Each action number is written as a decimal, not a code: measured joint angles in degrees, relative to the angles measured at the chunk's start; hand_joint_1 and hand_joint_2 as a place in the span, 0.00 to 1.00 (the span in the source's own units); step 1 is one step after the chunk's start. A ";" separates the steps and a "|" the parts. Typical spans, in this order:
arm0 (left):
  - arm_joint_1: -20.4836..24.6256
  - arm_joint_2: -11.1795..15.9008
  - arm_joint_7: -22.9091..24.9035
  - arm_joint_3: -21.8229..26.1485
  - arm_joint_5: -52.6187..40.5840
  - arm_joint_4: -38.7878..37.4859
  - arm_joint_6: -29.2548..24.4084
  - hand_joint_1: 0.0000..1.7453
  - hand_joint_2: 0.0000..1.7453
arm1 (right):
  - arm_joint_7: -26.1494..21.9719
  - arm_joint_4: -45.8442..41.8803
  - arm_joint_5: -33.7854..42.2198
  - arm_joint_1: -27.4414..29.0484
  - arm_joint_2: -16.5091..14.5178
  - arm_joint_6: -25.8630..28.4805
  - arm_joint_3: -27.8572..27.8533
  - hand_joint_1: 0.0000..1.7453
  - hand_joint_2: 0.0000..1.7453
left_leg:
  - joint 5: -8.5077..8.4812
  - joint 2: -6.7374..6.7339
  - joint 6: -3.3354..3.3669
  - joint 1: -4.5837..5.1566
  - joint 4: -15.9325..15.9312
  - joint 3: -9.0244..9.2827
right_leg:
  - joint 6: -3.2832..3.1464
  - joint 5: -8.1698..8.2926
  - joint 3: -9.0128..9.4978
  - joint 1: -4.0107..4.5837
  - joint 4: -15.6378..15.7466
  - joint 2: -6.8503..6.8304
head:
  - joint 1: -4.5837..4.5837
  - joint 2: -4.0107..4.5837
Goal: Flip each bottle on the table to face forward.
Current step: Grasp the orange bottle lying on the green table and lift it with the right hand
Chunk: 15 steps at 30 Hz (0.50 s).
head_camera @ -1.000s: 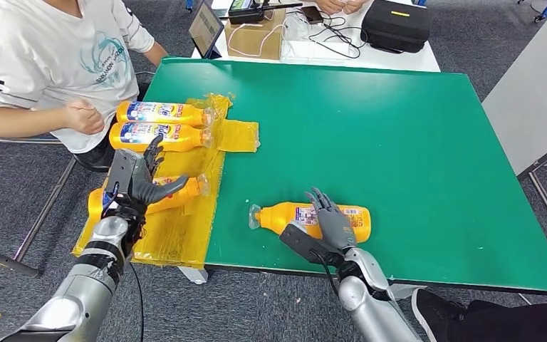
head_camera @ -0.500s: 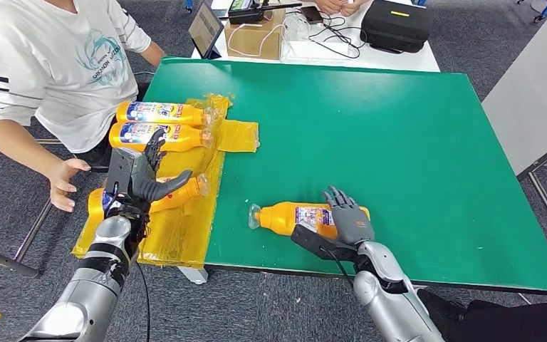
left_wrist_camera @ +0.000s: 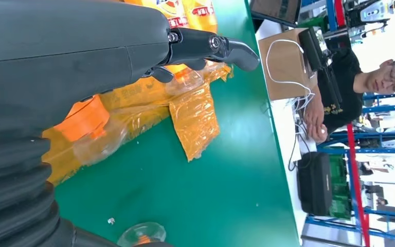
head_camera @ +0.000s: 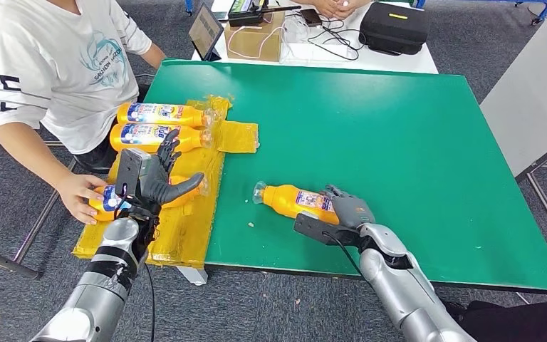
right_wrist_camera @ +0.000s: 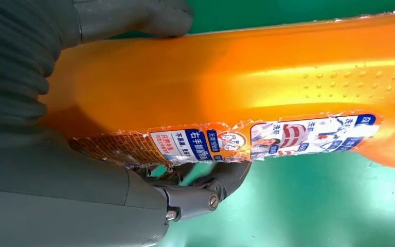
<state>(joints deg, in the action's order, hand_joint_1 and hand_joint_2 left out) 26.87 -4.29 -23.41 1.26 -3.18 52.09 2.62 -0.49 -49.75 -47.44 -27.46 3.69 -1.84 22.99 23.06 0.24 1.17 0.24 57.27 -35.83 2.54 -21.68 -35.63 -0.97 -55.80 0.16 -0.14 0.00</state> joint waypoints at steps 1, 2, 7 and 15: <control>0.02 -0.01 0.06 -0.30 -0.24 -0.01 -0.23 0.00 1.00 | -0.20 0.61 0.40 -0.43 -0.02 -0.05 0.13 1.00 1.00 | 0.00 0.00 0.00 0.00 0.00 0.02 | 0.00 0.00 0.02 0.00 0.00 0.00 | 0.00 0.00; 0.03 -0.03 0.12 -0.60 -0.39 -0.02 -0.41 0.00 1.00 | -0.40 1.19 0.74 -0.84 -0.03 -0.10 0.26 1.00 1.00 | -0.01 0.01 0.00 0.00 0.00 0.05 | 0.00 0.00 0.05 0.00 0.00 0.00 | -0.01 -0.01; 0.23 -0.06 0.23 -1.54 -0.71 -0.27 -0.69 0.00 1.00 | -1.28 3.19 2.42 -2.18 -0.16 -0.41 0.76 1.00 1.00 | -0.01 0.00 0.00 0.00 0.00 0.16 | 0.01 0.01 0.17 0.01 0.00 0.00 | -0.01 0.00; 2.44 -0.06 0.92 -3.16 -2.44 -4.15 -1.73 0.00 1.00 | -6.39 3.61 15.13 -0.78 -3.48 6.82 -1.46 1.00 1.00 | 0.00 -0.06 -0.01 -0.02 -0.01 0.23 | -0.01 0.03 0.20 0.03 -0.02 0.08 | -0.02 -0.01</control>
<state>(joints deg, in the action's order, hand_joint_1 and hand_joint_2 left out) 29.31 -4.35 -22.49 -1.90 -5.62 47.94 0.89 -6.88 -46.15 -32.31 -28.24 0.21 4.99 21.54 23.06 0.18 1.16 0.22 57.26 -35.60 2.53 -21.64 -35.43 -0.94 -55.82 0.23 -0.16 -0.01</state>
